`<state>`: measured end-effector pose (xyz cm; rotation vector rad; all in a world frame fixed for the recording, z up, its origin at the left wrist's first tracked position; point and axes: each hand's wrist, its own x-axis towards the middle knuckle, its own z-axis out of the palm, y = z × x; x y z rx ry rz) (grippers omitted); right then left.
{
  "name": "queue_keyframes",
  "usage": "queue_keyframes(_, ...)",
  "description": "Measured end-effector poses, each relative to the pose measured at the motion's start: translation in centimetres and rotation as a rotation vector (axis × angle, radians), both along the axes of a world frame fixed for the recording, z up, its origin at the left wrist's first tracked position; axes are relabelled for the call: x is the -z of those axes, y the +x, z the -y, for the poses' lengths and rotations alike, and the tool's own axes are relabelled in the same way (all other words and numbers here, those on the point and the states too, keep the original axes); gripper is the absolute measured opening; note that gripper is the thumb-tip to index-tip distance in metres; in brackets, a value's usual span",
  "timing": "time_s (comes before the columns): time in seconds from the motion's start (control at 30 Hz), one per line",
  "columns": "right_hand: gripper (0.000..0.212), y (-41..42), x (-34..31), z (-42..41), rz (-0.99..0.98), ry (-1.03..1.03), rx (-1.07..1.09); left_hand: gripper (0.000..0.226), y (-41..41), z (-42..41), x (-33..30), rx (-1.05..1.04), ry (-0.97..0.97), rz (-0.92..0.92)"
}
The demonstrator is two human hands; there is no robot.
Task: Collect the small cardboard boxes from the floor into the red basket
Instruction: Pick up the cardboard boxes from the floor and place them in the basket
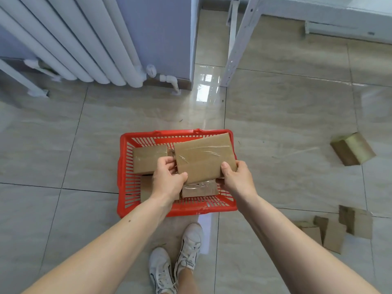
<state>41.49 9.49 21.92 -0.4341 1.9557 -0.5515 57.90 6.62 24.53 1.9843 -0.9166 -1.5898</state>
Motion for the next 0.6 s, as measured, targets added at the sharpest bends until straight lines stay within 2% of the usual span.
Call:
queue_keyframes(0.1,0.073,0.3,2.5,1.1,-0.015,0.026,-0.009,0.053,0.2,0.4,2.3,0.014,-0.007,0.013)
queue_keyframes(0.2,0.07,0.9,5.5,1.7,-0.038,0.049,-0.03,0.059,0.6,1.0,4.9,0.032,0.016,0.02)
queue_keyframes(0.3,0.076,1.8,8.5,2.1,-0.049,0.06,-0.017,0.066,1.2,1.5,7.5,0.078,0.014,0.067)
queue_keyframes(0.43,0.081,2.7,13.0,2.7,-0.043,0.071,0.015,0.063,1.8,2.4,11.3,0.099,0.007,0.106)
queue_keyframes(0.5,0.073,3.0,14.9,3.1,-0.025,0.09,0.012,0.061,1.9,2.8,13.3,0.118,0.013,0.134)
queue_keyframes(0.6,0.049,3.5,17.3,4.0,-0.01,0.082,0.011,0.06,2.0,3.2,16.2,0.153,0.035,0.162)
